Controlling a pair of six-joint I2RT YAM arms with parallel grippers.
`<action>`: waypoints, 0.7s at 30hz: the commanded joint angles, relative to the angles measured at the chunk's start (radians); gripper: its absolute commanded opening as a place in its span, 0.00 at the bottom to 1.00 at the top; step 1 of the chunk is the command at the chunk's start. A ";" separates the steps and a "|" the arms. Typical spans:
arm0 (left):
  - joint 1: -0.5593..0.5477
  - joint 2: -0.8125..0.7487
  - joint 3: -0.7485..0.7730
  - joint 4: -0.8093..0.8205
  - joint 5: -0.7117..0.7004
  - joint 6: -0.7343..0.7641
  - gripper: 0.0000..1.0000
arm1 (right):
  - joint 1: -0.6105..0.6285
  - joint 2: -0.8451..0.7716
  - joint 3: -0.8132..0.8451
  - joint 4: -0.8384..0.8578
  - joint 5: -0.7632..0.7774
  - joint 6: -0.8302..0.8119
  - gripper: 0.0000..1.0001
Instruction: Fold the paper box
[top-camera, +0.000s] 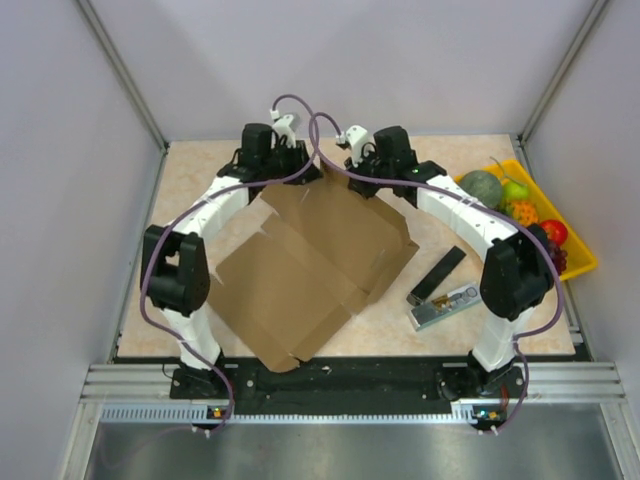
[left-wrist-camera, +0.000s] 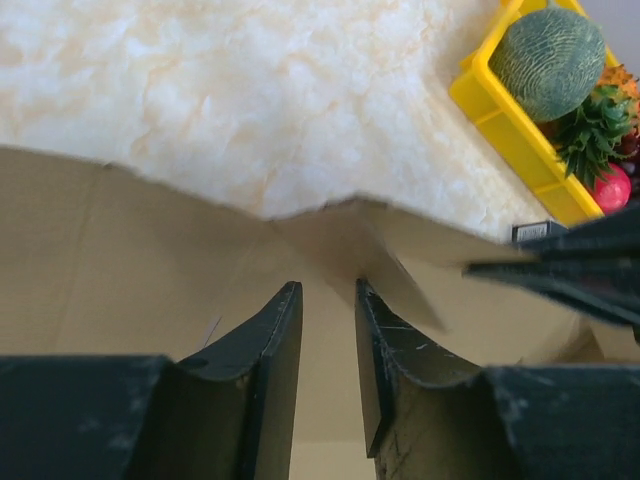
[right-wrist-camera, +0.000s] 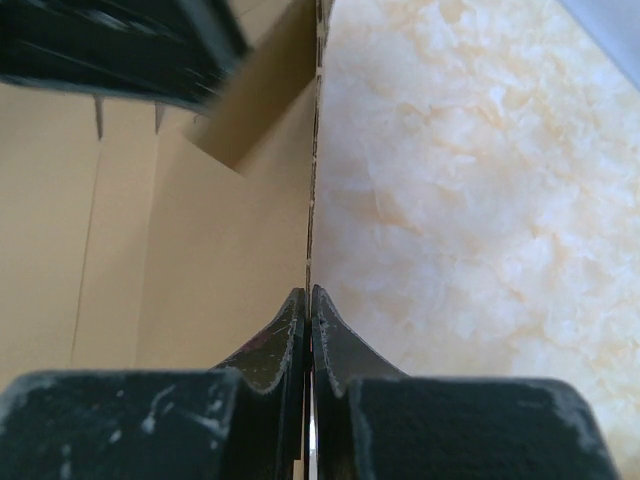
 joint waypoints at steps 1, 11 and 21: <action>0.072 -0.216 -0.182 0.166 -0.028 -0.051 0.35 | -0.024 -0.059 -0.025 -0.006 -0.015 -0.001 0.00; 0.203 -0.344 -0.529 0.191 -0.293 -0.140 0.31 | -0.065 -0.088 -0.044 -0.009 -0.094 -0.009 0.00; 0.221 -0.178 -0.492 0.163 -0.273 -0.136 0.37 | -0.076 -0.083 -0.021 -0.003 -0.134 0.010 0.00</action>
